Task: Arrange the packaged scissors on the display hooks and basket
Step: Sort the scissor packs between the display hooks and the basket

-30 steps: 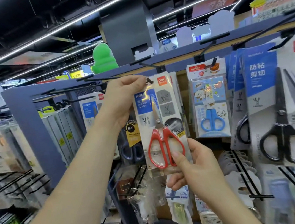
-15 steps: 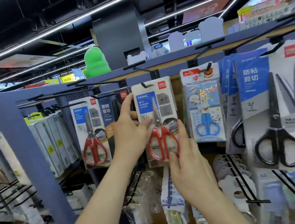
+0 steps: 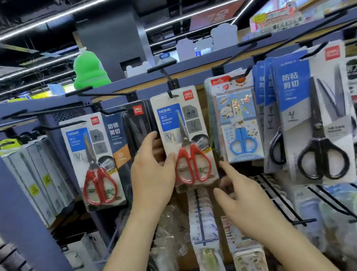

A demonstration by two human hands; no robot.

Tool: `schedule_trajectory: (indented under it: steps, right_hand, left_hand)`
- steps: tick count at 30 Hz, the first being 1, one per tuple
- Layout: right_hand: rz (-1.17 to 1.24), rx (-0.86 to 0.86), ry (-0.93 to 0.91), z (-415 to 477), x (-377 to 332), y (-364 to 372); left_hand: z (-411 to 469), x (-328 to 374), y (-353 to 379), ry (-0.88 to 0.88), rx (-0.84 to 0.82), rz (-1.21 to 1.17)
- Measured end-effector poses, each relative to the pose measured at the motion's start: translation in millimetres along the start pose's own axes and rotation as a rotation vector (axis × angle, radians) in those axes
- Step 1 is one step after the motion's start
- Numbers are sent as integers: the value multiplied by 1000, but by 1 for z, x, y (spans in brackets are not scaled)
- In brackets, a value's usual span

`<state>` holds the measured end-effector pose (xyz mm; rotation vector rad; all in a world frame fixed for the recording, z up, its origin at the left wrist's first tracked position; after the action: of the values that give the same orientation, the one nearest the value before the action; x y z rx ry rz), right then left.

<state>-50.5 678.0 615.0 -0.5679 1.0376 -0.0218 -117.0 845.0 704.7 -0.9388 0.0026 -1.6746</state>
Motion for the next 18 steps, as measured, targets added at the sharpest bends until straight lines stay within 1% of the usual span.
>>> schedule_trajectory:
  steps: [2, 5, 7, 9, 14, 18]
  right_hand:
    - [-24, -10, -2, -13, 9, -11]
    - [-107, -41, 51, -42, 27, -29]
    - [-157, -55, 126, -65, 46, -43]
    - [-235, -75, 199, -91, 65, -59]
    - [-463, -147, 360, -169, 122, -104]
    - [-587, -109, 511, -253, 183, -148]
  left_hand:
    - [-10, 1, -8, 81, 51, 31]
    - [-35, 16, -14, 308, 123, 70]
    - [-54, 21, -4, 415, 93, 36]
    - [-74, 23, 17, 447, -8, -42]
    - [-146, 49, 88, 549, -335, -139]
    - [-218, 82, 145, 612, -580, -226]
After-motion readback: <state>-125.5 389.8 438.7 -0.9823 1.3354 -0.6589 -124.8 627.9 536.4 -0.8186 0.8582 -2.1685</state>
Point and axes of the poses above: each hand's wrist, its own z-axis towards the middle knuckle, its own y-axis out of the palm, x = y × z, the point moved 8 cm from there along z, towards the middle knuckle, and after that the axes turned 8 degrees about z, right-handed, at the moved point
